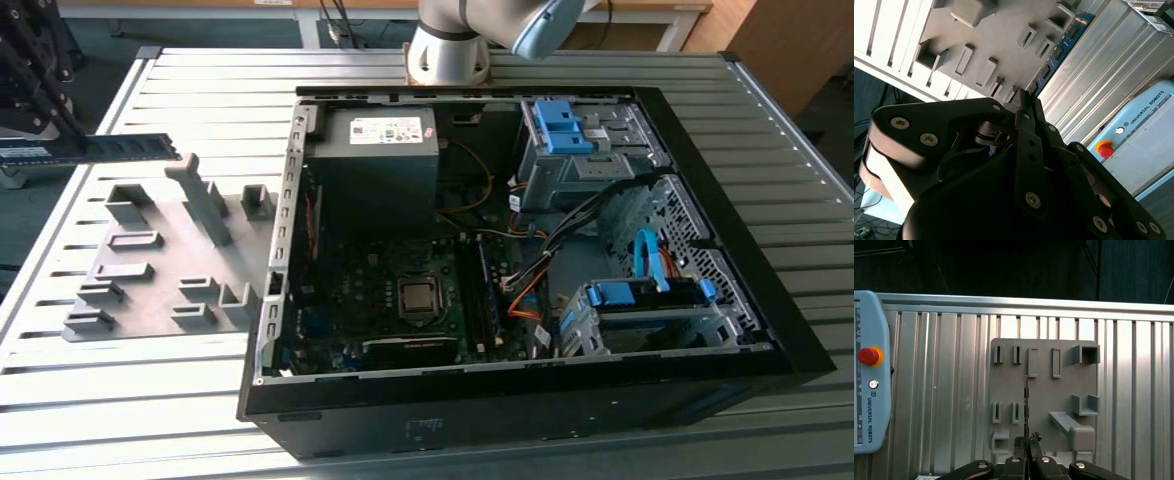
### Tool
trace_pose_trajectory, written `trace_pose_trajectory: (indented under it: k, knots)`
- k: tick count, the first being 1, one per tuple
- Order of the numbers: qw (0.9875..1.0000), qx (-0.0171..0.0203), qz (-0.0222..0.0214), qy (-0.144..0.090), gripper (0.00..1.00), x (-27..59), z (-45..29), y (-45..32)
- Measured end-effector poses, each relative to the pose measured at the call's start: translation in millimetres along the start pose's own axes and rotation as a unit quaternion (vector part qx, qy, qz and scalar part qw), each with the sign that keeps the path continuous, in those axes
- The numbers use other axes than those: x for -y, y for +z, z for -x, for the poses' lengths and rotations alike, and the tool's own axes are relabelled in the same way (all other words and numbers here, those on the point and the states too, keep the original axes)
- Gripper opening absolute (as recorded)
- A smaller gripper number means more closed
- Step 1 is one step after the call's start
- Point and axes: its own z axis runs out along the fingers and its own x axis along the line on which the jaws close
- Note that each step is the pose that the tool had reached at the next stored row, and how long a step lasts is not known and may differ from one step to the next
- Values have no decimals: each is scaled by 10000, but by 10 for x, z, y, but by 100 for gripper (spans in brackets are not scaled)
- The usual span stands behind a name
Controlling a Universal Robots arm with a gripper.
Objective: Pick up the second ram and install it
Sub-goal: 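Pick up the second ram and move it above second insertion slot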
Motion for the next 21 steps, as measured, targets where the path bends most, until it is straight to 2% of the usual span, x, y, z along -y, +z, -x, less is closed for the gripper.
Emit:
trace_pose_trajectory:
  k: [21]
  knots:
    - [10000,0,0,1,14,87,-1,-4]
